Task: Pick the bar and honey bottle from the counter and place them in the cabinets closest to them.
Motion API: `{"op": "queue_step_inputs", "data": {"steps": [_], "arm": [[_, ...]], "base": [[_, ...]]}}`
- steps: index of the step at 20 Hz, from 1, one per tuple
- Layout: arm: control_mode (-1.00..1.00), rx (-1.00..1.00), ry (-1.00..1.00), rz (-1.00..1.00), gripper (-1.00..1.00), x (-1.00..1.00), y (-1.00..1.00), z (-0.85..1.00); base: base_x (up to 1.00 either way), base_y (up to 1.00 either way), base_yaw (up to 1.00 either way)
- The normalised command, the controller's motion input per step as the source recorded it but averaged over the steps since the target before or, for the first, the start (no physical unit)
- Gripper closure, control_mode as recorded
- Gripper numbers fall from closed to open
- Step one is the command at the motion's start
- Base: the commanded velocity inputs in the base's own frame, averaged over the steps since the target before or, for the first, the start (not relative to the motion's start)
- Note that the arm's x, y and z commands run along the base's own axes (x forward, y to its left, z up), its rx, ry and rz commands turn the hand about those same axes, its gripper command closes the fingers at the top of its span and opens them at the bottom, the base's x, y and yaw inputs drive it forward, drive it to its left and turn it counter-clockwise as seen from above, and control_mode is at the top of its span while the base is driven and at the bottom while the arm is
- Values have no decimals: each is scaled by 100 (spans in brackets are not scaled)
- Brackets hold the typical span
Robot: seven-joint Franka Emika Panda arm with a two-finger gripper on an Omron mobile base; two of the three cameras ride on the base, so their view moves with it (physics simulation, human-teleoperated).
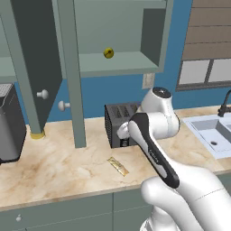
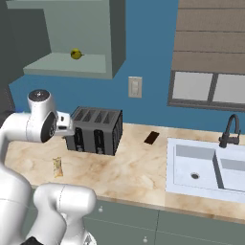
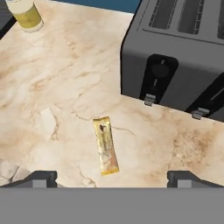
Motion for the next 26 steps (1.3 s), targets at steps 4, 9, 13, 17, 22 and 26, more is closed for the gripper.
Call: {"op": "queue_step_inputs", "data": {"steps": [4, 9, 13, 17, 22, 26], "arm": [[-100, 0, 0, 5, -100, 0, 13, -34], [-100, 0, 0, 5, -100, 2, 8, -37], [-100, 0, 0, 5, -100, 5, 7, -38], [-100, 0, 0, 4, -100, 9, 7, -41], [-100, 0, 0, 4, -100, 12, 8, -44], [-100, 0, 0, 3, -100, 17, 11, -47]], "base": [[0, 0, 0], [0, 0, 0], [0, 0, 0], [0, 0, 0], [0, 0, 0], [0, 0, 0]]}}
